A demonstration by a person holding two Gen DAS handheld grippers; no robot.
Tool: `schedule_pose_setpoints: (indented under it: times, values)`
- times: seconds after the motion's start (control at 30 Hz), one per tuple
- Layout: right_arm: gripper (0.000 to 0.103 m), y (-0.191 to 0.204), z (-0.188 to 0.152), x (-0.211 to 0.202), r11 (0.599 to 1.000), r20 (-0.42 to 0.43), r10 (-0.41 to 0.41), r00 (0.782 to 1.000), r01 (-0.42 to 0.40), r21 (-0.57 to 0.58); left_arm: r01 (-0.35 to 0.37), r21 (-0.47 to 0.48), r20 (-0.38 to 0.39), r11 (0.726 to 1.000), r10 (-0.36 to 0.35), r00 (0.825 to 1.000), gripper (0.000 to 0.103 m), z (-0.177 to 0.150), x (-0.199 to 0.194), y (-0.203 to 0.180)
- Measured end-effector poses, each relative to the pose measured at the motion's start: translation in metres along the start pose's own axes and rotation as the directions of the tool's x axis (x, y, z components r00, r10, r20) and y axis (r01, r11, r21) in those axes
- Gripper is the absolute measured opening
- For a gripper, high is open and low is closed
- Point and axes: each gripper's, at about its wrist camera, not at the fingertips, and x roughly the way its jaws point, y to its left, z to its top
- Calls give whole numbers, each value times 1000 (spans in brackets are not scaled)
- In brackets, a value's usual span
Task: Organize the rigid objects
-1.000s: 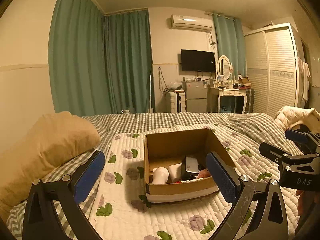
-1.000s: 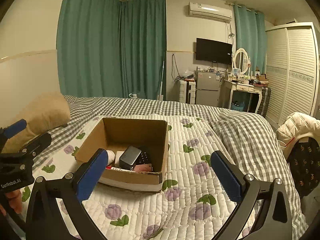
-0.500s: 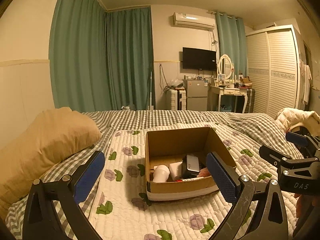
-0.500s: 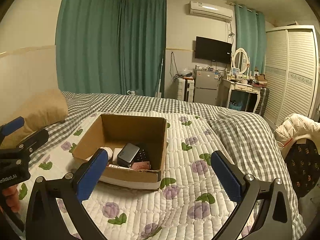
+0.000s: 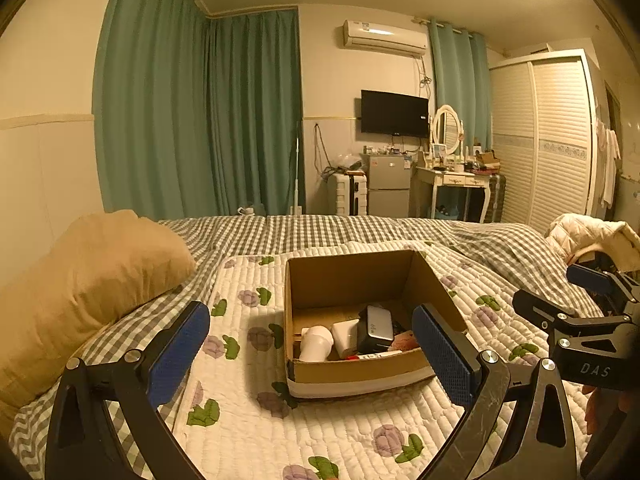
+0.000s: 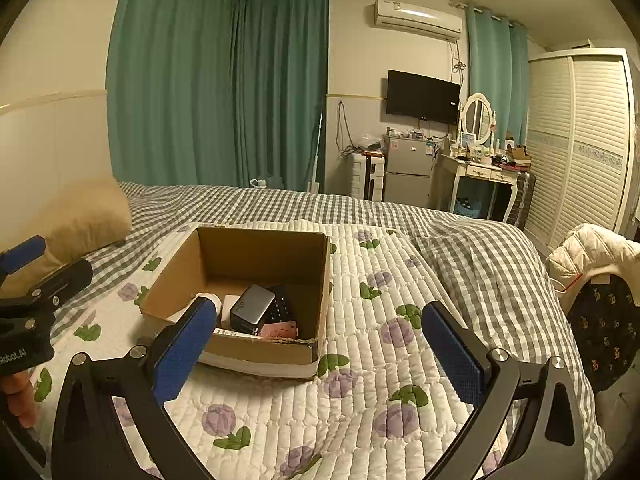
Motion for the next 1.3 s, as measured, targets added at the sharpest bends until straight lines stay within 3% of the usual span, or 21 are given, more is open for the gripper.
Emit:
schedule_pose_setpoints:
  times: [1.3]
  values:
    - [103,3,-5,5,1000,-23,-5,1000,5,1,-16,21,-27,1000,17,999,103,-4,2,-2]
